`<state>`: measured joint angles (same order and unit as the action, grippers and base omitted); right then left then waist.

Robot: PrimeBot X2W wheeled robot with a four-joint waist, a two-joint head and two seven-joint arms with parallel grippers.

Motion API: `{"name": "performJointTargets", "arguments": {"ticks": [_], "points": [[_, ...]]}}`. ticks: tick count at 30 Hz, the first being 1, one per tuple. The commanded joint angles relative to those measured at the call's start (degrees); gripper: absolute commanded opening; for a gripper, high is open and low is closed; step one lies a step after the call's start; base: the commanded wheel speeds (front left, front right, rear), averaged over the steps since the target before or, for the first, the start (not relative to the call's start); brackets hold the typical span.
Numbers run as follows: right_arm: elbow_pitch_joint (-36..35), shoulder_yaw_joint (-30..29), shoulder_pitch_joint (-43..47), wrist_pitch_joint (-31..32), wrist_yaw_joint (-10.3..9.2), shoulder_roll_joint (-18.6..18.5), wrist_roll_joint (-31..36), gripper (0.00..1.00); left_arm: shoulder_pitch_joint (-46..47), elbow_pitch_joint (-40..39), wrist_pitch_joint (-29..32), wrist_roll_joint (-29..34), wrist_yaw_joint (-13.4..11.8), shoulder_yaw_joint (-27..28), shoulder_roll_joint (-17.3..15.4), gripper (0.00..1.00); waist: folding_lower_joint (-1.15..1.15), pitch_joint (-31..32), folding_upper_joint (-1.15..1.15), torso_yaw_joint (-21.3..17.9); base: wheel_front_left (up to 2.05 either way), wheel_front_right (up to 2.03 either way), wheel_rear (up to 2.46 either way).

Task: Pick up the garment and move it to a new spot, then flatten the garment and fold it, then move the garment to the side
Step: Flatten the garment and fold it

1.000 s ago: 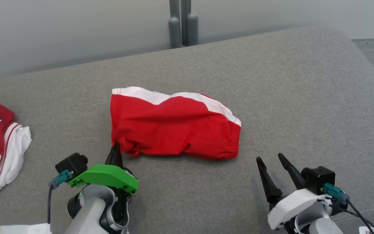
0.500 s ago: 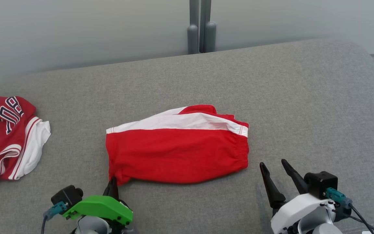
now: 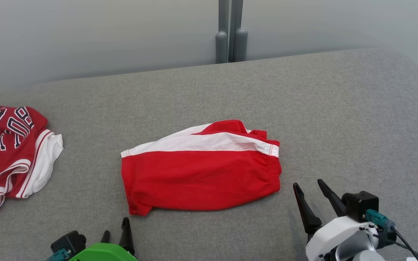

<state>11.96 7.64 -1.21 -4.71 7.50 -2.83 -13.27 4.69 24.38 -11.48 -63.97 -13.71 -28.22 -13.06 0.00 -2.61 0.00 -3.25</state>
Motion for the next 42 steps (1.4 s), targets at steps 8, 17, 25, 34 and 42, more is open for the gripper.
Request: {"name": "performJointTargets", "arguments": {"ticks": [8, 17, 25, 34, 42], "points": [[-1.81, -6.23, 2.24, -0.27, -0.02, -0.13, 3.91, 1.0, -1.84, -6.63, -3.75, 11.23, 0.59, 3.42, -3.73, 1.0, 0.0, 1.9, 0.0, 1.0, 0.0, 0.0, 0.0], [-4.13, -10.24, 1.55, -4.67, -0.02, -0.1, 3.11, 1.0, -5.45, -19.87, -3.71, 30.93, 6.1, 14.76, 1.77, 1.0, 0.0, 3.79, 0.0, 2.29, 0.0, 0.0, 0.0], [-5.86, -12.08, 2.69, -5.5, -0.02, -0.12, 9.94, 1.0, -8.59, -21.79, -3.71, 44.92, 11.53, 18.77, 4.44, 1.0, 0.0, 6.02, 0.0, 3.62, 0.0, 0.0, 0.0], [-8.01, -11.82, 5.2, -3.38, -0.04, -0.11, 17.61, 1.0, -8.89, -15.2, -3.53, 52.86, 10.83, 16.25, 2.85, 1.0, 0.0, 7.48, 0.0, 4.74, 0.0, 0.0, 0.0], [-7.67, -10.8, 7.07, -2.52, -0.04, -0.12, 18.96, 1.0, -8.97, -11.57, -1.94, 52.4, 10.05, 17.0, 1.32, 1.0, 0.0, 7.79, 0.0, 4.91, 0.0, 0.0, 0.0]]}}
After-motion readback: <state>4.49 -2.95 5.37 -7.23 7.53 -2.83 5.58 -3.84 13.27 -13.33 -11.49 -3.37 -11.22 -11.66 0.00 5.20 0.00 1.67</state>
